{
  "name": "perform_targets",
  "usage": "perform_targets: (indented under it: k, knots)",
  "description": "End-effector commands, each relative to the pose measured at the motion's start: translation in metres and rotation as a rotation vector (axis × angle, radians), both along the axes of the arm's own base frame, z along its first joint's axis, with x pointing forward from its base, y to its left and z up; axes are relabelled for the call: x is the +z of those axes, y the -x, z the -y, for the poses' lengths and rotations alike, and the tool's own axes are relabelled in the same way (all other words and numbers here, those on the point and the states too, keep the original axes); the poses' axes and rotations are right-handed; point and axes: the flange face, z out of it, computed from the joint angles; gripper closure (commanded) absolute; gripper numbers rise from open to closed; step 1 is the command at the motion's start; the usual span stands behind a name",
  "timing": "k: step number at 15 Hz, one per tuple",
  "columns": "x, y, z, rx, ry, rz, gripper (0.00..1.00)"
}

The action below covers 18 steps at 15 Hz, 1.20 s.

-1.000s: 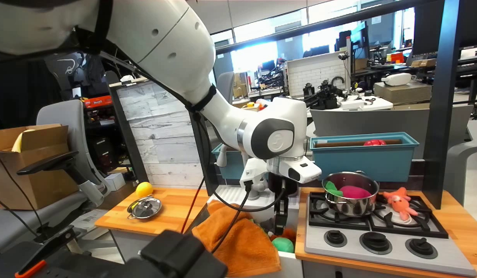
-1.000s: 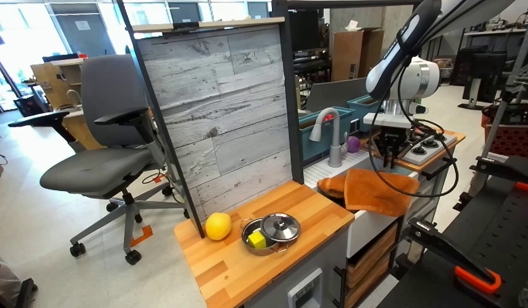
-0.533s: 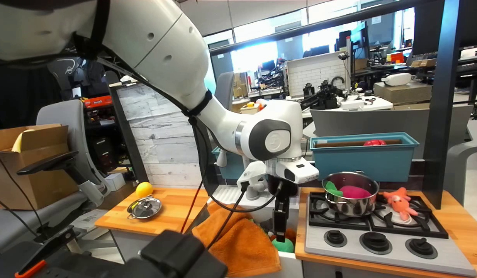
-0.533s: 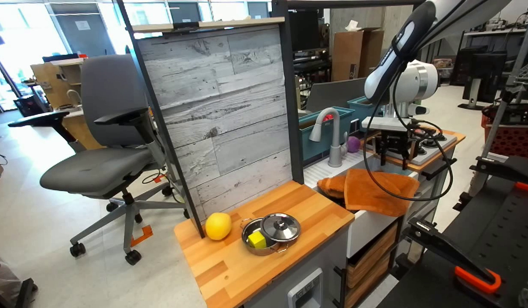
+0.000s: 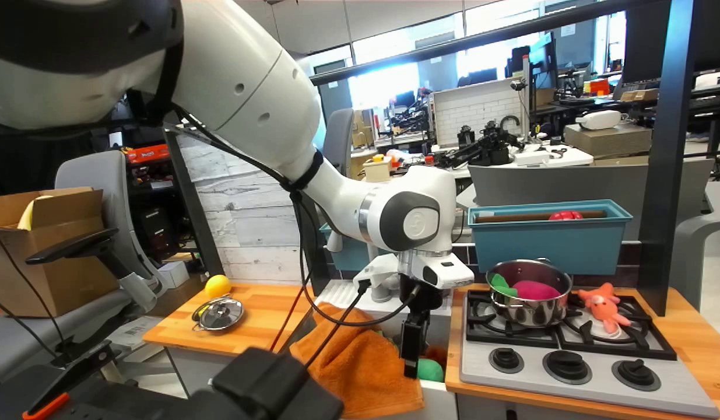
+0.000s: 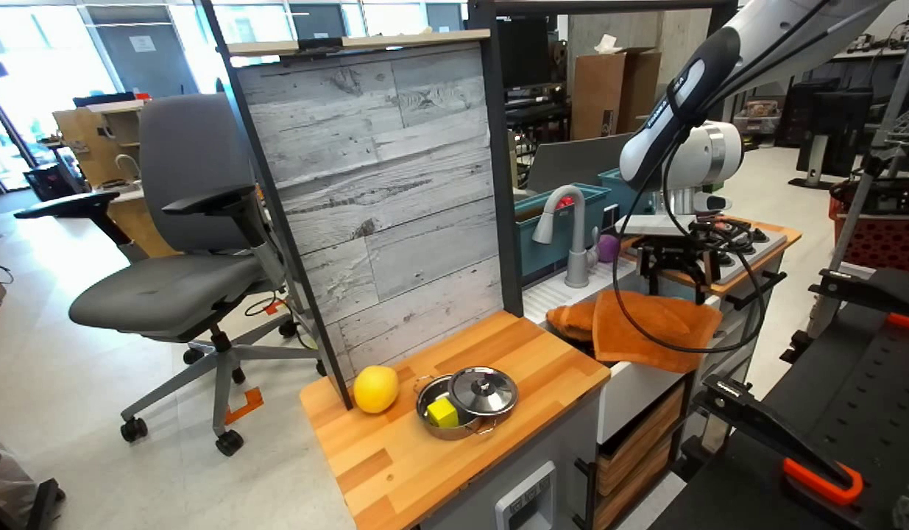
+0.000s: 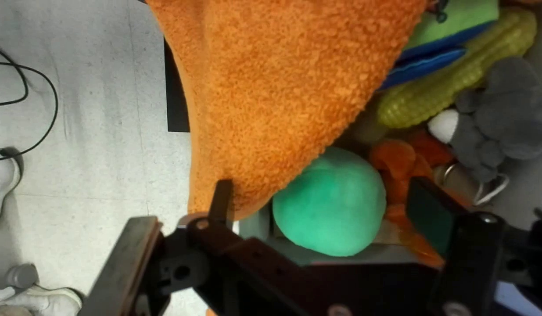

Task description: Remove the green plush toy from the sink and put it in the silver pot

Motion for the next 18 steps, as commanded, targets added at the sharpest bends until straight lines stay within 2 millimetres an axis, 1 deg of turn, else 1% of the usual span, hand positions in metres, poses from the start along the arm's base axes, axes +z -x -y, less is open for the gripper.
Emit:
perform_targets:
  k: [1,5,11,14,16,18]
  knots:
    - [-0.004,-0.014,0.007,-0.052,-0.001,0.017,0.0]
    - [-0.006,-0.02,0.021,-0.111,0.037,0.048,0.0]
    - [-0.014,-0.015,0.037,-0.146,0.049,0.041,0.0]
    - [-0.014,-0.015,0.032,-0.132,0.031,0.014,0.0]
    - [-0.012,-0.01,0.024,-0.1,-0.024,-0.053,0.0]
    - [-0.016,-0.006,0.017,-0.092,-0.048,-0.106,0.0]
